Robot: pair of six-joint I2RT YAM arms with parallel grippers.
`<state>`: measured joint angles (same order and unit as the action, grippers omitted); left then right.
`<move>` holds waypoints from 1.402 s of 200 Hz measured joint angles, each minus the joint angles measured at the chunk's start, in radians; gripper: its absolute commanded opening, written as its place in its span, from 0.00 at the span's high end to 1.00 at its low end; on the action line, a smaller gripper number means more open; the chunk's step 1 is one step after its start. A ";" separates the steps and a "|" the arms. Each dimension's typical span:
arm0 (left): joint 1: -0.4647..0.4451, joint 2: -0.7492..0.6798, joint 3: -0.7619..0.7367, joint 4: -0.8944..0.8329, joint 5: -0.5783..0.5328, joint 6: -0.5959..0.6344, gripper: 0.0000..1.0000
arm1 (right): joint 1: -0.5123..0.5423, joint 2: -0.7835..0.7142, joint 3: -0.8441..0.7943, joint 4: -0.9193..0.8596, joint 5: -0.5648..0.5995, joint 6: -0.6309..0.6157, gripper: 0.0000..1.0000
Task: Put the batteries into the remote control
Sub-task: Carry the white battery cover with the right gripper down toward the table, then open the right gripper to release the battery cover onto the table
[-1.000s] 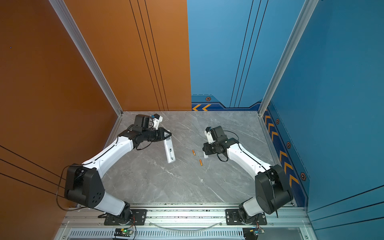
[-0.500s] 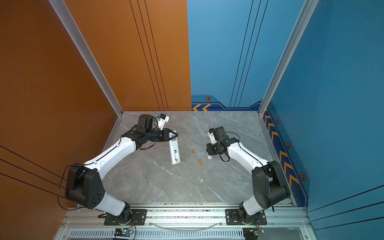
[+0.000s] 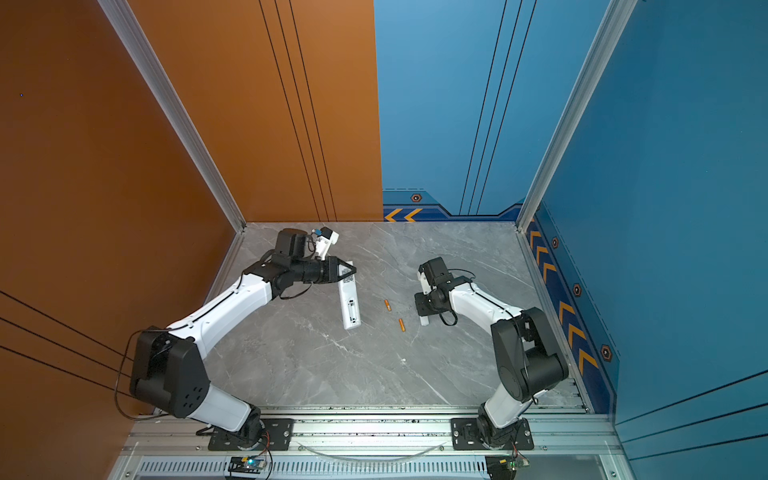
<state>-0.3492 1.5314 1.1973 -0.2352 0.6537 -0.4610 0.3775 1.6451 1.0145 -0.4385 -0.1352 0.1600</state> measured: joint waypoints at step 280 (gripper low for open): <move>-0.001 -0.011 0.000 0.015 0.006 -0.003 1.00 | -0.005 0.068 -0.008 0.003 0.036 0.023 0.52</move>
<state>-0.3500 1.5200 1.1973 -0.2203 0.6598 -0.4644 0.3729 1.7134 1.0061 -0.4355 -0.0994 0.1833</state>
